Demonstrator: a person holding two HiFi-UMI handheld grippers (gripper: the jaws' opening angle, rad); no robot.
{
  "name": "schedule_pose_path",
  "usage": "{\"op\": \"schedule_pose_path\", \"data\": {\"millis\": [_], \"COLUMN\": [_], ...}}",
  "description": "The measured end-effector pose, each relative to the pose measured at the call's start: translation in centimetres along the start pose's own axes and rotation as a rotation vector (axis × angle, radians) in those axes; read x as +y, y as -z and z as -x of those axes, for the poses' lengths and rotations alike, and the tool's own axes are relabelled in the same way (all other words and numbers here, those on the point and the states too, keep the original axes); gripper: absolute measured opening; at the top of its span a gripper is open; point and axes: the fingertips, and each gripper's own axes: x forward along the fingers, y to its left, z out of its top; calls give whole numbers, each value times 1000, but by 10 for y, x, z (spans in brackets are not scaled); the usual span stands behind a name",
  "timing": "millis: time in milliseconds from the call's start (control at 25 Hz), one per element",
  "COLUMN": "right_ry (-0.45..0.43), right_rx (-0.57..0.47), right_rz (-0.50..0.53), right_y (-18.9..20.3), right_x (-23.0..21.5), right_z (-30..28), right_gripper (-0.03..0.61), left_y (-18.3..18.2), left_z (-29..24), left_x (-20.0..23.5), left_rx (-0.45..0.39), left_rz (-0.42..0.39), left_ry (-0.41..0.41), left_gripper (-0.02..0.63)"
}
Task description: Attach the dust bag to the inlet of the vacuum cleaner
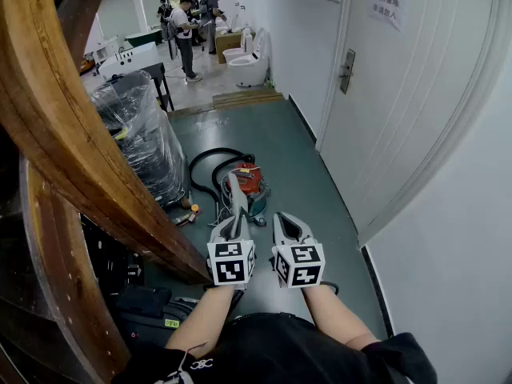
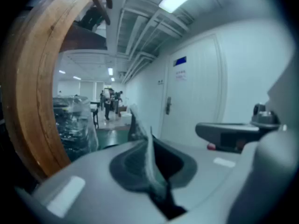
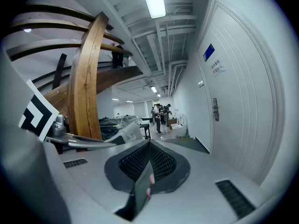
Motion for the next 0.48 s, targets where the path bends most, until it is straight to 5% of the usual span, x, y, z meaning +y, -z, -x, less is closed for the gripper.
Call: {"op": "schedule_pose_path", "data": {"millis": [480], "right_ry": [-7], "right_rx": [4], "right_rz": [-16], "right_y": [0], "right_x": [-18], "right_z": [5], "right_gripper": [-3], "left_y": [3], "left_z": [-10], "left_x": [-17], "left_rx": [23], "left_rz": [16], "left_ry": [3], "left_gripper": [20]}}
